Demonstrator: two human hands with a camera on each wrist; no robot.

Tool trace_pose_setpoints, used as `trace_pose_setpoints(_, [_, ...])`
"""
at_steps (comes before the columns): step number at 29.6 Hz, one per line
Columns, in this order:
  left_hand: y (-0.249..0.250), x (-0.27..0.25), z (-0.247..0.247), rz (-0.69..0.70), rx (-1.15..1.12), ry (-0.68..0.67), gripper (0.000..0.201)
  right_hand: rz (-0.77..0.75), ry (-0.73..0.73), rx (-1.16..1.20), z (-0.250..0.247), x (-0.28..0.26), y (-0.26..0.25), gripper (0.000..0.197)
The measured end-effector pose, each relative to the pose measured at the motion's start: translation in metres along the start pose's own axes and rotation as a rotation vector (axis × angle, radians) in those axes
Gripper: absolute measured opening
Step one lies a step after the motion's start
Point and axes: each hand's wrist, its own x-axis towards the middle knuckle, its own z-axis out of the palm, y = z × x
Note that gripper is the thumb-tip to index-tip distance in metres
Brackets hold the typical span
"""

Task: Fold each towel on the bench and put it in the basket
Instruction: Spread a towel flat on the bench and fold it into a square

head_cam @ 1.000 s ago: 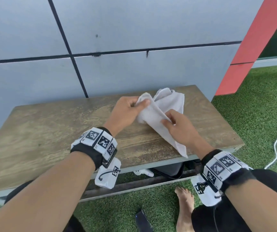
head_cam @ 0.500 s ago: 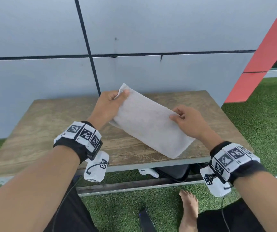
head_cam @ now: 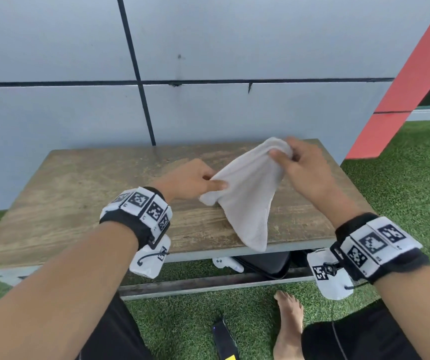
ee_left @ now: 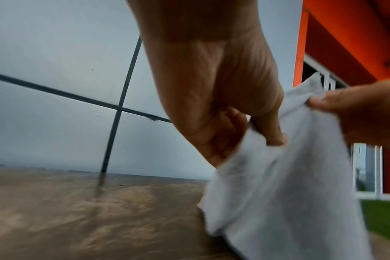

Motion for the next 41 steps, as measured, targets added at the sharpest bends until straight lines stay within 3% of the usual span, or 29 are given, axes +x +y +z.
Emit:
trace_pose_setpoints(2, [-0.013,-0.002,0.001,-0.049,0.015,0.034,0.053,0.132,0.154,-0.029,-0.012,0.001,0.018,0.024])
trace_pose_setpoints(4, [-0.014,-0.004,0.001,-0.049,-0.002,0.122,0.051,0.216,0.172,-0.118,-0.017,-0.004,0.032,0.015])
trace_pose_setpoints(6, [-0.001,-0.002,0.004,-0.012,-0.013,0.191,0.049,0.099,0.100,-0.249,-0.013,-0.015,0.034,0.037])
trace_pose_setpoints(9, [0.035,0.008,0.010,0.121,-0.039,0.202,0.048,-0.112,-0.153,-0.232,0.007,-0.025,0.020,0.065])
trace_pose_setpoints(10, [0.045,0.012,0.012,0.148,-0.052,0.184,0.047,-0.126,-0.212,-0.213,0.014,-0.025,0.018,0.061])
trace_pose_setpoints(13, [0.062,0.019,0.010,0.168,-0.076,0.089,0.047,-0.186,-0.238,-0.225,0.018,-0.020,0.006,0.019])
trace_pose_setpoints(16, [0.053,0.018,0.004,0.088,-0.036,-0.046,0.052,-0.163,-0.107,-0.178,0.002,-0.012,0.002,0.009])
trace_pose_setpoints(20, [0.022,0.008,-0.001,-0.072,0.113,-0.176,0.041,-0.078,0.169,-0.143,-0.021,0.000,0.006,0.011])
trace_pose_setpoints(23, [-0.001,0.001,-0.008,-0.148,0.149,-0.137,0.041,0.046,0.374,-0.109,-0.036,0.010,0.016,0.013])
trace_pose_setpoints(25, [-0.009,0.000,-0.010,-0.165,0.170,-0.038,0.050,0.128,0.411,-0.180,-0.039,0.014,0.026,0.012])
trace_pose_setpoints(28, [-0.007,0.001,-0.009,-0.090,0.076,0.121,0.048,0.147,0.238,-0.348,-0.029,0.010,0.029,0.030])
trace_pose_setpoints(32, [0.019,0.010,0.000,0.069,-0.010,0.134,0.048,-0.102,-0.183,-0.332,0.009,-0.007,0.005,0.060])
trace_pose_setpoints(33, [0.026,0.011,0.003,0.095,-0.037,0.117,0.045,-0.137,-0.238,-0.324,0.018,-0.009,0.003,0.059])
trace_pose_setpoints(35, [0.035,0.013,0.005,0.122,-0.081,0.082,0.035,-0.140,-0.305,-0.341,0.031,-0.007,0.003,0.038])
trace_pose_setpoints(37, [0.034,0.012,0.004,0.116,-0.046,0.059,0.028,-0.156,-0.273,-0.384,0.033,-0.001,0.006,0.014])
trace_pose_setpoints(41, [0.007,0.004,-0.001,-0.082,-0.017,0.096,0.036,-0.080,0.005,-0.272,0.018,0.006,0.014,0.031])
